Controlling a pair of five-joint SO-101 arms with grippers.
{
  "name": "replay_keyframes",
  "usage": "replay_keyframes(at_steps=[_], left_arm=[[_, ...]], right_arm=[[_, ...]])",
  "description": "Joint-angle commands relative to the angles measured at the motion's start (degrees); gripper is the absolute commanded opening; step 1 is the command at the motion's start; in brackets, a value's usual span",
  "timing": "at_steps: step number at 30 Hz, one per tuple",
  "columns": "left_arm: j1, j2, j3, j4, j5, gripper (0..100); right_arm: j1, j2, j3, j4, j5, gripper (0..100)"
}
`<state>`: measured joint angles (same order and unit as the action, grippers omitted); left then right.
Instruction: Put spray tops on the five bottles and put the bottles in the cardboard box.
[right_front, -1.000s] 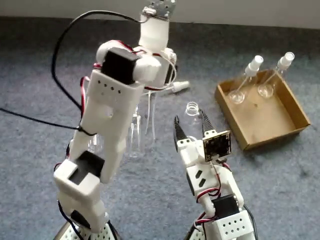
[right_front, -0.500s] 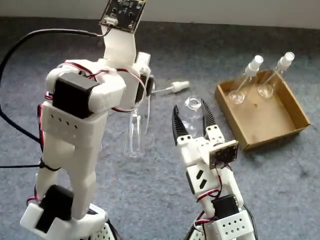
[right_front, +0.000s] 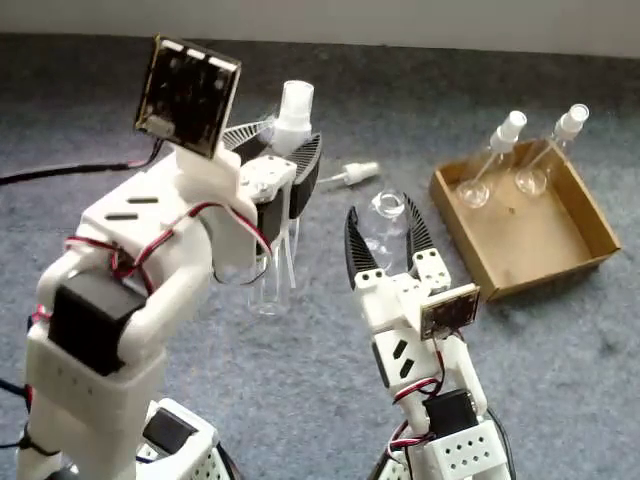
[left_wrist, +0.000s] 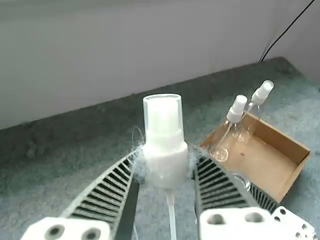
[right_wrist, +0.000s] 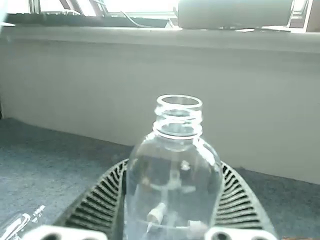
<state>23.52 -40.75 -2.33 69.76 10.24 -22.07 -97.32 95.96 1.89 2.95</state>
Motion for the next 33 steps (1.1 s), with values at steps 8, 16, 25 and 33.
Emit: replay_keyframes(at_steps=[8, 16, 25, 33], left_arm=[[0.75, -28.35, 31.96, -34.81, -6.77, 1], [0.75, -16.31, 23.08, -35.34, -6.51, 1], [3.56, -3.91, 15.34, -35.43, -1.14, 1], [5.67, -3.38, 15.87, -39.65, -0.88, 1]], right_arm=[[-0.48, -0.57, 7.60, 2.07, -0.53, 12.8], [-6.99, -0.84, 7.60, 7.16, -0.18, 12.8], [-7.25, -0.92, 7.60, 7.69, -0.09, 12.8], [-7.25, -0.92, 7.60, 7.78, -0.09, 12.8]])
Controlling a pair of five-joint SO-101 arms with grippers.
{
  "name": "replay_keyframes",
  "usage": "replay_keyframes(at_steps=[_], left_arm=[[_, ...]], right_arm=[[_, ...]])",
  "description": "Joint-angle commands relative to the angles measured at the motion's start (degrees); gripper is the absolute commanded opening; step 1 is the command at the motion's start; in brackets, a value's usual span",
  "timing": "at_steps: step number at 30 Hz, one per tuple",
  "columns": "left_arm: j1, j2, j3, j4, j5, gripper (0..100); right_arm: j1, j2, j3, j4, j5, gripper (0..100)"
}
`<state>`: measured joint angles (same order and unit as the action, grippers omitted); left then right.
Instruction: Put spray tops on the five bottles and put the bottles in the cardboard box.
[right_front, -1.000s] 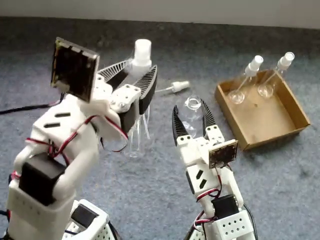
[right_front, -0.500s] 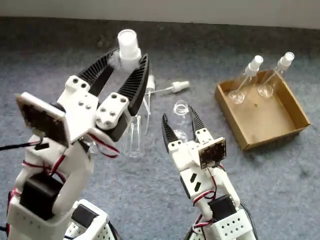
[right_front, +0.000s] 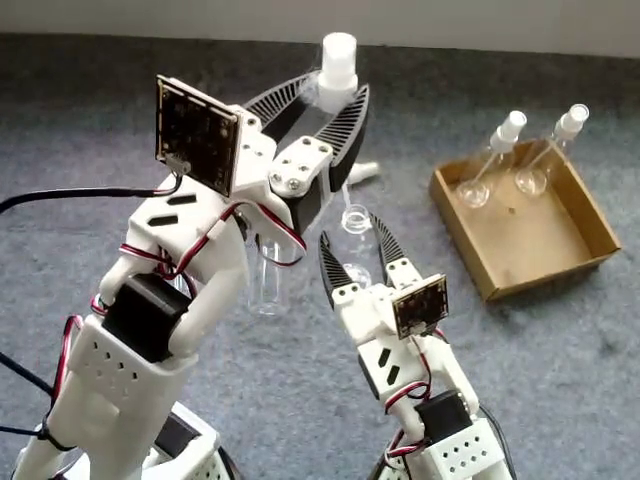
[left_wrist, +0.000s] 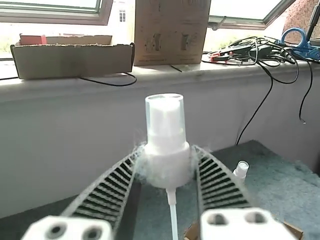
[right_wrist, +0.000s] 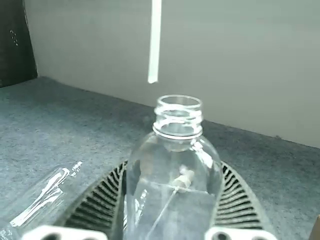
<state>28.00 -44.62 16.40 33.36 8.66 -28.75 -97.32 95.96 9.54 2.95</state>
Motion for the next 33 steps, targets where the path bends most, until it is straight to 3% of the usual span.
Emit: replay_keyframes(at_steps=[1, 8, 15, 28, 33], left_arm=[[1.19, 0.48, -2.86, -3.69, 0.70, 1], [1.27, 0.40, -1.01, -4.22, 0.70, 1], [1.01, -0.04, 7.16, -11.87, 0.62, 1], [1.36, -7.60, 15.69, -12.31, 0.62, 1], [4.62, -7.69, 19.91, -12.31, 0.62, 1]], right_arm=[[-0.57, -0.84, 7.60, 0.13, -0.09, 12.8], [-0.40, -0.75, 7.60, 0.13, -0.09, 12.8], [-0.40, -0.57, 7.60, 0.13, -0.09, 12.8], [-0.40, -0.66, 7.60, 0.13, -0.09, 12.8], [-0.40, -0.66, 7.60, 0.13, -0.09, 12.8]])
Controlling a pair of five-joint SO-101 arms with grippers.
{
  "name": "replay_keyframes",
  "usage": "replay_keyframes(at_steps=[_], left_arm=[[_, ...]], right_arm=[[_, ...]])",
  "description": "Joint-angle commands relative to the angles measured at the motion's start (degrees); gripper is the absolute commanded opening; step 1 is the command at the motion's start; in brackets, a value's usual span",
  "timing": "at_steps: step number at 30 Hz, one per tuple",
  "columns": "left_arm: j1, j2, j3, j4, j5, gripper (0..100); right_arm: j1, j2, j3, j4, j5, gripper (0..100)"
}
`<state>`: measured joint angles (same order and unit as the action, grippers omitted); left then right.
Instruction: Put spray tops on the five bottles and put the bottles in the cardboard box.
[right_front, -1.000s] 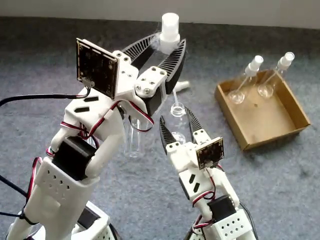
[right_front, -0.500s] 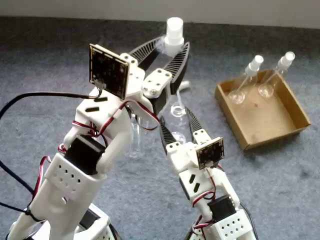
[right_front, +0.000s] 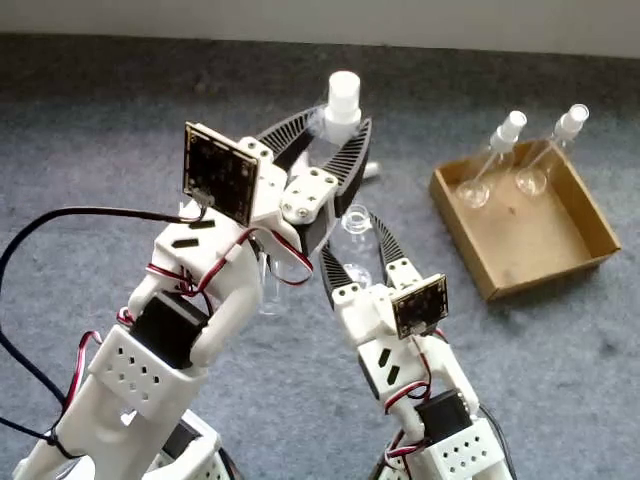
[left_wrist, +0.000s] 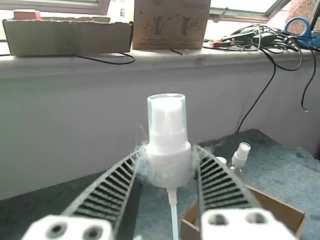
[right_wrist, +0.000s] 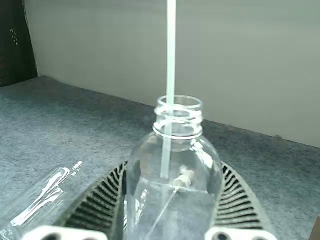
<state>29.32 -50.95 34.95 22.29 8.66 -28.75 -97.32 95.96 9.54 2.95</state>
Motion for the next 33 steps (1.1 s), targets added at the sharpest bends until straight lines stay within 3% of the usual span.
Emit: replay_keyframes(at_steps=[1, 10, 16, 26, 33], left_arm=[[4.53, -1.36, 1.89, -1.23, 0.62, 1], [6.81, -1.98, 7.78, -1.23, 0.62, 1], [6.73, -10.42, 14.81, -1.41, 0.70, 1], [6.90, -14.55, 30.29, -21.10, 0.70, 1], [6.55, -14.55, 31.52, -21.71, 0.70, 1]], right_arm=[[-0.40, -0.66, 7.60, 0.13, -0.09, 12.8], [-0.31, -0.57, 7.60, 0.13, -0.44, 12.8], [-0.40, -0.84, 7.60, 0.13, -0.53, 12.8], [-0.66, -0.92, 7.60, 0.04, -0.62, 12.8], [-0.48, -0.92, 7.60, 0.04, -0.62, 12.8]])
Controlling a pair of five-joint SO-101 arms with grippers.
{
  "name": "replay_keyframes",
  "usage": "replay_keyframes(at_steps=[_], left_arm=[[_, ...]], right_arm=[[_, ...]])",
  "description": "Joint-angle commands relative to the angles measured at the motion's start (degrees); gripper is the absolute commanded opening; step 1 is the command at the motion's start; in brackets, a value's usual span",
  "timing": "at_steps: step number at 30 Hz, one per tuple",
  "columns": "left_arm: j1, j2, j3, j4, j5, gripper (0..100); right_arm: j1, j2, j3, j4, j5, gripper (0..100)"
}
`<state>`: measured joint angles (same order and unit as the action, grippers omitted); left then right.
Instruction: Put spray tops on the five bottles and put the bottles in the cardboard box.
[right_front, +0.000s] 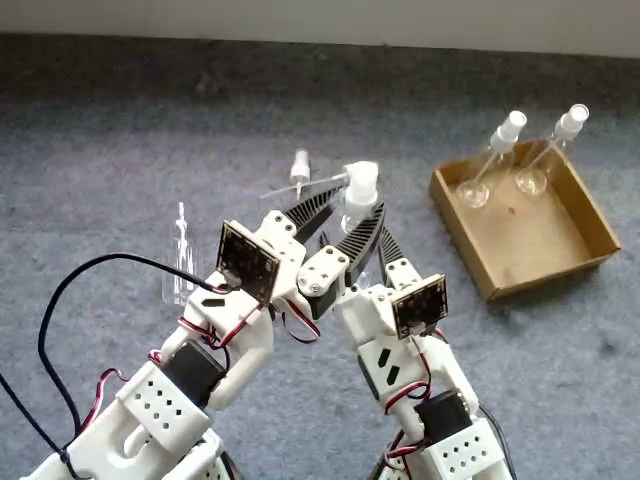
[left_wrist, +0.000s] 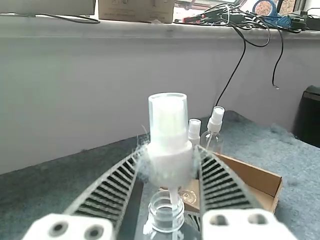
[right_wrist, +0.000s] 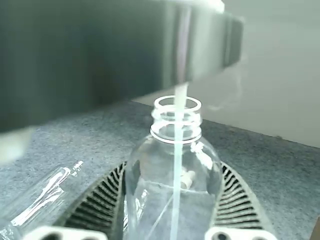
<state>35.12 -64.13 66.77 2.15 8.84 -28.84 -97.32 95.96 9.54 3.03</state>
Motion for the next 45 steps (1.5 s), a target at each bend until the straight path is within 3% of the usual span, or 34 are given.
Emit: replay_keyframes(at_steps=[1, 26, 34, 45], left_arm=[[0.92, -1.36, -0.31, -1.58, 0.53, 1], [0.48, -1.45, 6.29, -1.93, 0.35, 1], [-4.26, -1.45, 8.40, -2.02, 0.44, 2], [-4.35, -1.45, 8.31, -2.02, 0.70, 2]], right_arm=[[-0.40, -0.92, 7.60, 0.04, -0.70, 12.8], [-0.13, -0.48, 7.25, 0.22, -0.70, 12.8], [-0.13, -0.84, 7.25, 0.22, -0.70, 12.8], [-0.13, -0.66, 7.25, 0.22, -0.70, 12.8]])
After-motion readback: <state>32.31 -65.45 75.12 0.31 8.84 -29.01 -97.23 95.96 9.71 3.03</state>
